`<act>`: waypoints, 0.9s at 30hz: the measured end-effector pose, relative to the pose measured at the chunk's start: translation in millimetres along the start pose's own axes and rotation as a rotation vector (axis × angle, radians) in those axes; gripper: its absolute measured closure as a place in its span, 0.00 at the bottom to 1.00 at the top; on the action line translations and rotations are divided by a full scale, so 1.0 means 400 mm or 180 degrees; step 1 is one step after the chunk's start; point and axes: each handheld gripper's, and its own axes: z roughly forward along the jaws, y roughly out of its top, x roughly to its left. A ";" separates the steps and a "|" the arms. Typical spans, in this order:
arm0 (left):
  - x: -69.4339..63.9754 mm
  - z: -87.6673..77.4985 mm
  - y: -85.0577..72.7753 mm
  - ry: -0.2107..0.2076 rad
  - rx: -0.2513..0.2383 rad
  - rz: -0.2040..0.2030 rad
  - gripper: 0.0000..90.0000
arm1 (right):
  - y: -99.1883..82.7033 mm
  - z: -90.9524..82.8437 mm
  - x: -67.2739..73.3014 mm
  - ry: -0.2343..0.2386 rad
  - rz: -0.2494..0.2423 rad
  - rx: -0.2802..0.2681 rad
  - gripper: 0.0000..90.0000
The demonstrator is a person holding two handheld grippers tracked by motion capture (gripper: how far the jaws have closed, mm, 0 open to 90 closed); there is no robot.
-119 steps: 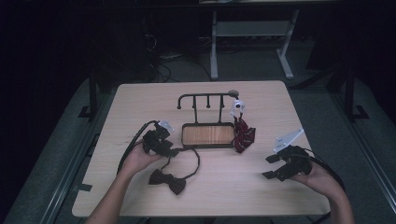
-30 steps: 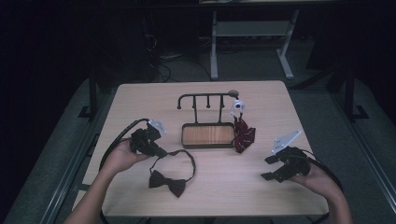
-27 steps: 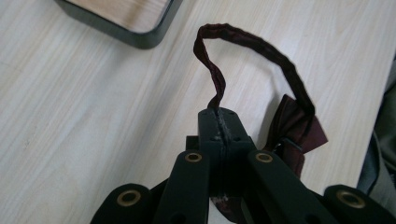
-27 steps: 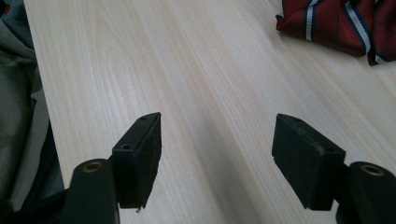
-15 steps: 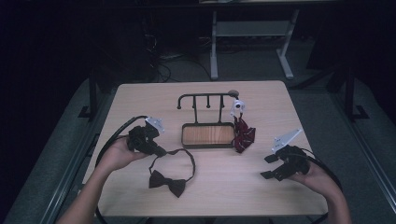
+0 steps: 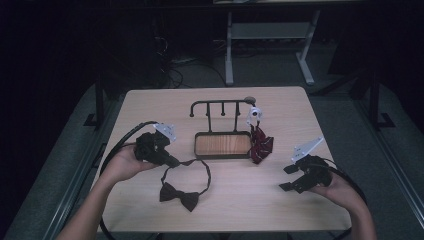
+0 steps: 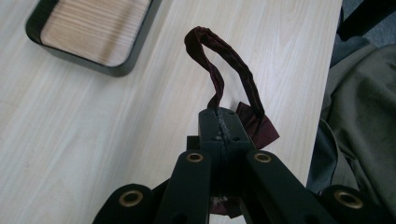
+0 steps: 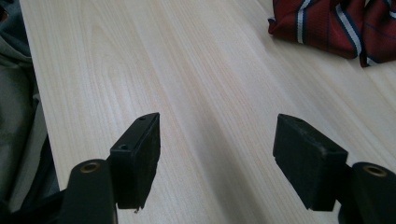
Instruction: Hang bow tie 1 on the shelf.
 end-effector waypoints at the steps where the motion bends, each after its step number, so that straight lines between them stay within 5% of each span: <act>1: -0.001 -0.005 0.002 0.0006 -0.0013 0.0010 1.00 | 0.000 0.000 0.001 -0.0002 0.0004 0.0002 0.35; 27: -0.028 -0.074 0.046 -0.0018 -0.0039 0.0170 1.00 | -0.004 -0.009 0.001 -0.0009 -0.0033 -0.0026 0.35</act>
